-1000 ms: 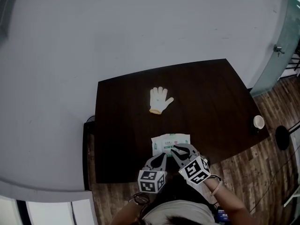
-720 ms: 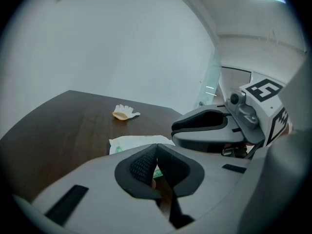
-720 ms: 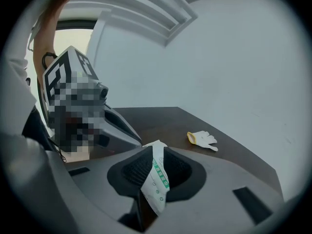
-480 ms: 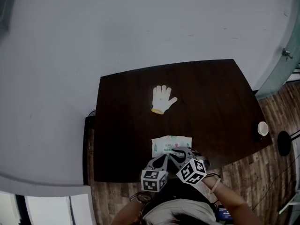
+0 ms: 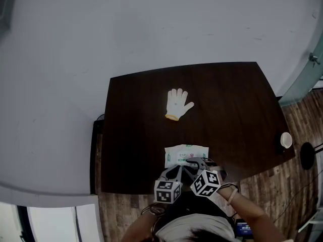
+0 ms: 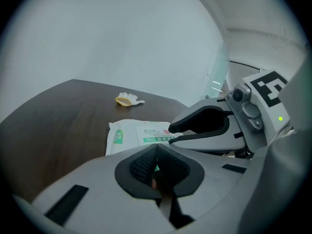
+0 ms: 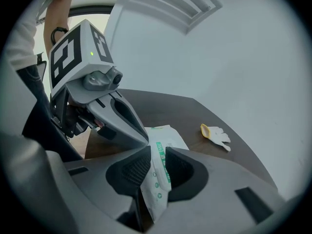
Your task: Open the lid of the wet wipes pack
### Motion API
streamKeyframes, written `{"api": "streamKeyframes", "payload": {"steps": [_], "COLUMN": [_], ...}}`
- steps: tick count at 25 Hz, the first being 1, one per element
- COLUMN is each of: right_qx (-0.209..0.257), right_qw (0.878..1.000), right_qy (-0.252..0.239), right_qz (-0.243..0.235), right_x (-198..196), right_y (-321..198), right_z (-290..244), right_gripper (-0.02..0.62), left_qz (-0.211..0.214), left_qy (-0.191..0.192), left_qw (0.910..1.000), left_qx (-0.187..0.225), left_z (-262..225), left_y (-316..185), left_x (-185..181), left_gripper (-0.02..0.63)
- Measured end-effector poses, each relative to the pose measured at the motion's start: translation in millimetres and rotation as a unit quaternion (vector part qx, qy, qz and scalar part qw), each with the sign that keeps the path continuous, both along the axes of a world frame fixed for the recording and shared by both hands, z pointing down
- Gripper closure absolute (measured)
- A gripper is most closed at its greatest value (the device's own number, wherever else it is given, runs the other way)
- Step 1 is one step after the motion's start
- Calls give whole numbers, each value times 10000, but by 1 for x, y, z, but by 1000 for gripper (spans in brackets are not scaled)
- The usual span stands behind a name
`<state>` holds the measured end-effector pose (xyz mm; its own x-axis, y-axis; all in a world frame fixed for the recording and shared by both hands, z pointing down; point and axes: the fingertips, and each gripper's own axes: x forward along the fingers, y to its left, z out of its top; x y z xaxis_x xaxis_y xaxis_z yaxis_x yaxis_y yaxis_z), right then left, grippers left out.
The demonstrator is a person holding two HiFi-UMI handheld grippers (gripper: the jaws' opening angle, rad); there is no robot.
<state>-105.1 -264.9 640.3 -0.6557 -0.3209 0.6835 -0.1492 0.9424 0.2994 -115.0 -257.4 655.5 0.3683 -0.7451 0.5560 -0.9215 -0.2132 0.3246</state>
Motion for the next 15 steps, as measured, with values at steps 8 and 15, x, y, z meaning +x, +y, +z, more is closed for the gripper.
{"api": "streamKeyframes", "payload": {"steps": [8, 15], "right_qx": [86, 81], "right_qw": [9997, 9990], "right_qy": [200, 403], "right_qz": [-120, -189], "right_x": [0, 3], "right_y": [-4, -6], "right_z": [8, 19], "right_gripper": [491, 483], "left_qz": [95, 109], "left_qy": [53, 87], "left_qw": [9999, 9997], "left_qx": [-112, -191], "left_z": [13, 21], "left_y": [2, 1], "left_x": [9, 11], "left_gripper": [588, 588]}}
